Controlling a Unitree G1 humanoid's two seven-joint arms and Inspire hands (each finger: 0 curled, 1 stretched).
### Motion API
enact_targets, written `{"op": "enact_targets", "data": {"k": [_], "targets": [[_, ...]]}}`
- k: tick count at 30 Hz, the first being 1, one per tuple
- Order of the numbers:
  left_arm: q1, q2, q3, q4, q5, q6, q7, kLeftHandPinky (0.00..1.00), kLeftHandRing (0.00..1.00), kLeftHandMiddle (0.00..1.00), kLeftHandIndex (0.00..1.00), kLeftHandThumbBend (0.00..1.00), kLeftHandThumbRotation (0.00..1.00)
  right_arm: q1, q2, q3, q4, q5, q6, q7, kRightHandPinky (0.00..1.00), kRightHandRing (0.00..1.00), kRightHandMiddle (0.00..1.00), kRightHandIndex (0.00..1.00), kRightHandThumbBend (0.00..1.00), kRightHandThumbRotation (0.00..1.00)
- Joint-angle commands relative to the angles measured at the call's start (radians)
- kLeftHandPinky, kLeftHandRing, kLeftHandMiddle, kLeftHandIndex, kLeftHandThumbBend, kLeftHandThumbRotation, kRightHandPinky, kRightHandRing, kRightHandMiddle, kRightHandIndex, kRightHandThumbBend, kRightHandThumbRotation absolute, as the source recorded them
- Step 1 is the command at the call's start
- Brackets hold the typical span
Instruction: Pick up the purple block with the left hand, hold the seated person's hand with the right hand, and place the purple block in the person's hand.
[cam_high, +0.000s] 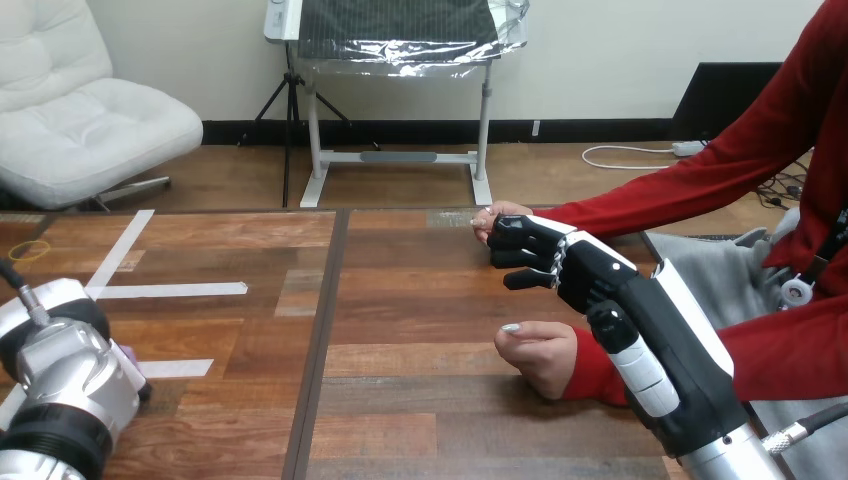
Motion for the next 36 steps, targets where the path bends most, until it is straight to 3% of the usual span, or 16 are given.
{"op": "enact_targets", "data": {"k": [1,8,12,18,36], "targets": [[-0.058,-0.01,0.043,0.009,-0.022,0.003,0.084,0.15,0.27,0.43,0.82,0.7,0.02,-0.04,-0.003,-0.007,-0.057,0.006,-0.008,-0.004,0.74,0.79,0.81,0.81,0.86,1.0],[-0.037,-0.011,0.056,-0.024,-0.038,0.004,0.148,0.13,0.22,0.38,0.87,0.7,0.0,-0.038,0.0,-0.007,-0.055,0.01,-0.01,-0.005,0.74,0.79,0.81,0.81,0.86,1.0],[-0.012,-0.008,0.073,-0.051,-0.054,-0.025,0.206,0.13,0.21,0.36,0.9,0.69,0.0,-0.04,0.001,-0.007,-0.051,0.016,-0.017,-0.002,0.74,0.79,0.81,0.81,0.86,1.0],[0.003,-0.01,0.092,-0.067,-0.069,-0.04,0.244,0.13,0.2,0.35,0.93,0.68,0.0,-0.039,0.001,-0.007,-0.05,0.017,-0.015,-0.002,0.74,0.79,0.81,0.81,0.85,1.0],[0.013,0.006,0.056,-0.087,-0.048,-0.04,0.238,0.13,0.2,0.34,0.92,0.66,0.0,-0.042,0.0,-0.009,-0.046,0.006,-0.016,-0.006,0.74,0.79,0.81,0.81,0.86,1.0]]}}
